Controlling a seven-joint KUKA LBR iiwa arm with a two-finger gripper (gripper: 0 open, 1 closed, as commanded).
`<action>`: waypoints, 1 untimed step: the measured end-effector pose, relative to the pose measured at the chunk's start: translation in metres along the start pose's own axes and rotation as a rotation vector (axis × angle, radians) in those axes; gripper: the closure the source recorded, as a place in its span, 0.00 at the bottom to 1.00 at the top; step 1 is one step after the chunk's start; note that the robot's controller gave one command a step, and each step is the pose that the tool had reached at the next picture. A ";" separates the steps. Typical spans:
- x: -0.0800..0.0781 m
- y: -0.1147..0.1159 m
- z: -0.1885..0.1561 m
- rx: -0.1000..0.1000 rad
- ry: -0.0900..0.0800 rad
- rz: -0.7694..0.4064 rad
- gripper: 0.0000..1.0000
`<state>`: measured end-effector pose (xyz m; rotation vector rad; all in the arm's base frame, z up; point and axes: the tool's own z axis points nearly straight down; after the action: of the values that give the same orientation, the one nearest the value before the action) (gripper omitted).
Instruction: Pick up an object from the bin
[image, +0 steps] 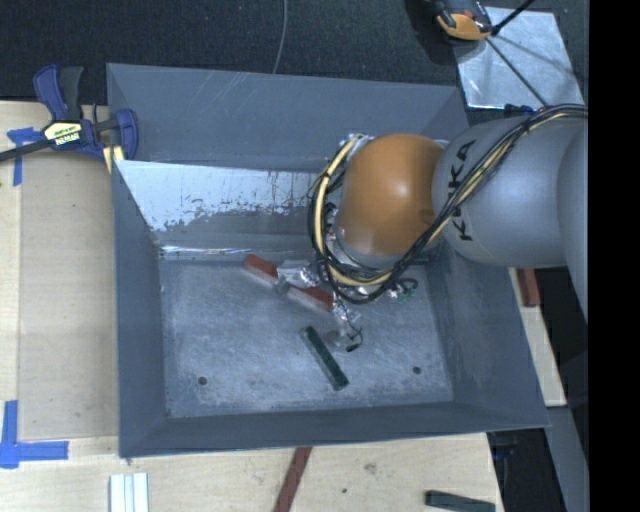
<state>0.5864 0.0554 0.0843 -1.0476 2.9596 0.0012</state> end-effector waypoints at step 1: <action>0.006 0.013 -0.006 0.001 0.001 -0.150 0.00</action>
Offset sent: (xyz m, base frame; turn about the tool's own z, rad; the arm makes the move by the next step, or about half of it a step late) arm -0.0270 -0.0248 -0.0124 -0.5679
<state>0.5736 0.0622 0.0906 -1.2675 2.8733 -0.0014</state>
